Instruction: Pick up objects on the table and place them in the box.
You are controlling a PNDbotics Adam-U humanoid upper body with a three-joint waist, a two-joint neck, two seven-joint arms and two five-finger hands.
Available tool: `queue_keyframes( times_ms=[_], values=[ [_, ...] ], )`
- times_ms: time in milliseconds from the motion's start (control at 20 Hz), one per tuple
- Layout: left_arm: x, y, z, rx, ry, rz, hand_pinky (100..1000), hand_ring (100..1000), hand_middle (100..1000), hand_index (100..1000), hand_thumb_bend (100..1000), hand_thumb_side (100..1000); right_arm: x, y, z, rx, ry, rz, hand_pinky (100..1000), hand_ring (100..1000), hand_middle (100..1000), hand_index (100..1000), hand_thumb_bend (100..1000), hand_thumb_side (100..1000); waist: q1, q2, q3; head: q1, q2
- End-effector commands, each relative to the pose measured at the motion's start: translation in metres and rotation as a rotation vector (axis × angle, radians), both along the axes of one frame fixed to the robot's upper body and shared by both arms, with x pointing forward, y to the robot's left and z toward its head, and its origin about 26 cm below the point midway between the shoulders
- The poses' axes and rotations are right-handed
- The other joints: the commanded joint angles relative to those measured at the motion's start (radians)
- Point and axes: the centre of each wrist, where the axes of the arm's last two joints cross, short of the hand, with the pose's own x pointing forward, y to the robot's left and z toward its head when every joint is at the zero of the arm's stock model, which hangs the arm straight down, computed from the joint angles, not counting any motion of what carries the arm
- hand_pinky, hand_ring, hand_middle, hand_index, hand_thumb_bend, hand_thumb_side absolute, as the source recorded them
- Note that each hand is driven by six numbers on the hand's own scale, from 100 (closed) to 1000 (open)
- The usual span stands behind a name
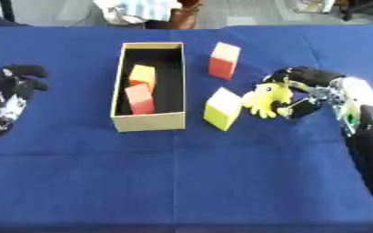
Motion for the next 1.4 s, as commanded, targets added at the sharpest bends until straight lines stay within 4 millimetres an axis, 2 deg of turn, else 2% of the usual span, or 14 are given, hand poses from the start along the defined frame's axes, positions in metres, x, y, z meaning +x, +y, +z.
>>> queue_keyframes(
  times_ms=[50, 250, 300, 350, 600, 750, 1000, 1200, 1400],
  values=[
    [0.0, 0.001, 0.006, 0.006, -0.019, -0.002, 820, 693, 728, 836, 100, 709, 0.0, -0.006, 0.016, 0.027, -0.09, 0.003, 601, 552, 394, 528, 100, 182, 0.013, -0.025, -0.001, 0.0, 0.005],
    [0.0, 0.001, 0.005, 0.003, -0.018, 0.0, 819, 692, 728, 836, 100, 713, 0.0, -0.005, 0.026, 0.109, -0.174, 0.035, 577, 518, 301, 436, 100, 160, 0.012, -0.026, -0.002, 0.001, 0.005],
    [0.0, 0.001, 0.005, 0.002, -0.017, 0.0, 819, 692, 727, 836, 100, 714, 0.0, -0.004, 0.029, 0.131, -0.197, 0.046, 576, 514, 293, 429, 100, 221, 0.012, -0.027, -0.002, 0.001, 0.005],
    [0.0, 0.001, 0.005, 0.002, -0.016, 0.0, 819, 692, 727, 836, 100, 714, 0.0, -0.004, 0.033, 0.152, -0.221, 0.057, 574, 511, 286, 424, 100, 150, 0.011, -0.027, -0.002, 0.002, 0.005],
    [0.0, 0.002, 0.005, -0.001, -0.014, 0.001, 820, 692, 728, 836, 100, 716, -0.001, 0.003, 0.065, 0.225, -0.336, 0.146, 574, 503, 276, 419, 100, 118, 0.006, -0.03, -0.002, 0.003, 0.005],
    [0.0, 0.002, 0.005, -0.002, -0.014, -0.002, 820, 692, 728, 836, 100, 716, -0.002, 0.015, 0.089, 0.253, -0.389, 0.222, 577, 502, 276, 419, 100, 102, 0.004, -0.032, -0.002, 0.003, 0.005],
    [0.0, 0.001, 0.005, -0.003, -0.013, -0.006, 822, 693, 729, 836, 100, 716, -0.004, 0.024, 0.104, 0.287, -0.387, 0.262, 581, 501, 277, 422, 100, 100, 0.002, -0.035, 0.001, -0.003, 0.005],
    [0.0, 0.0, 0.005, -0.007, -0.011, -0.014, 824, 695, 730, 837, 100, 719, -0.001, 0.085, 0.125, 0.315, -0.392, 0.467, 583, 501, 280, 426, 100, 108, 0.0, -0.038, 0.006, -0.009, 0.005],
    [0.0, 0.0, 0.004, -0.011, -0.009, -0.014, 823, 694, 729, 836, 100, 719, 0.001, 0.123, 0.13, 0.345, -0.34, 0.568, 582, 500, 280, 428, 100, 130, 0.002, -0.037, 0.013, -0.017, 0.005]
  ],
)
